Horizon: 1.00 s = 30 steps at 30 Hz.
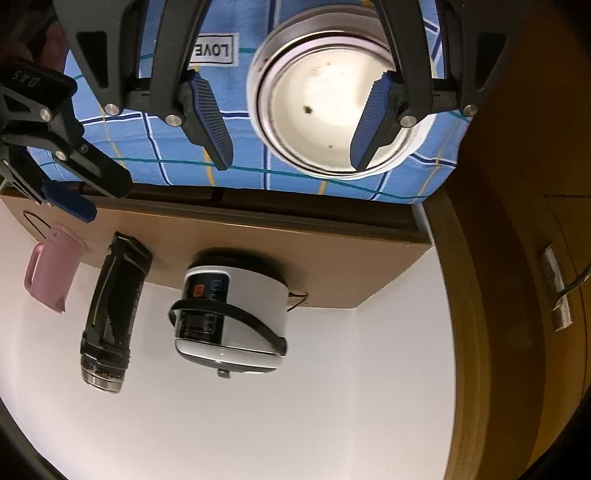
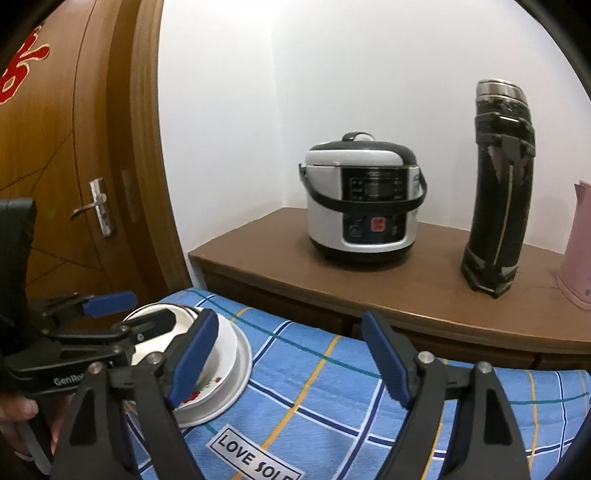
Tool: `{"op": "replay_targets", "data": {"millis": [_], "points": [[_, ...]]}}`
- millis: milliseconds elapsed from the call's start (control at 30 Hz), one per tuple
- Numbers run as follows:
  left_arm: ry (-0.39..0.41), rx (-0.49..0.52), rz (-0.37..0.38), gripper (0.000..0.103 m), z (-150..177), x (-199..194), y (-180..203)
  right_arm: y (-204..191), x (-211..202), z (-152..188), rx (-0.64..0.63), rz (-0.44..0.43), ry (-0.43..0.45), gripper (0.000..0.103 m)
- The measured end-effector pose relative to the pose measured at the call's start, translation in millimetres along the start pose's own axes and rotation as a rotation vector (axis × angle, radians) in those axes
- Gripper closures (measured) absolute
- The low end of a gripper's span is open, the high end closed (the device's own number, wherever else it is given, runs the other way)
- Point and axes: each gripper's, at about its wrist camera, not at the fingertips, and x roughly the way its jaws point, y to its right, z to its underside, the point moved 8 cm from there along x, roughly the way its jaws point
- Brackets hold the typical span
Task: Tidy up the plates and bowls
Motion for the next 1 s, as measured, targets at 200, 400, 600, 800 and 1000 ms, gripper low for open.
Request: {"op": "replay_targets", "data": {"millis": [200,400,600,800,1000], "points": [[0.038,0.022,0.010,0.035,-7,7,23,27,-7,-1,0.043,0.043,0.032,0.017],[0.074,0.053,0.023,0.035,-16,23,48,51,-17,-5,0.071,0.096,0.062,0.013],[0.114,0.083,0.043,0.034,-18,32,71,69,-25,-9,0.105,0.142,0.085,0.011],[0.156,0.087,0.047,0.034,-20,32,75,68,-27,-11,0.094,0.153,0.094,0.009],[0.160,0.056,0.072,0.034,-18,35,70,69,-24,-10,0.090,0.173,0.092,0.008]]}}
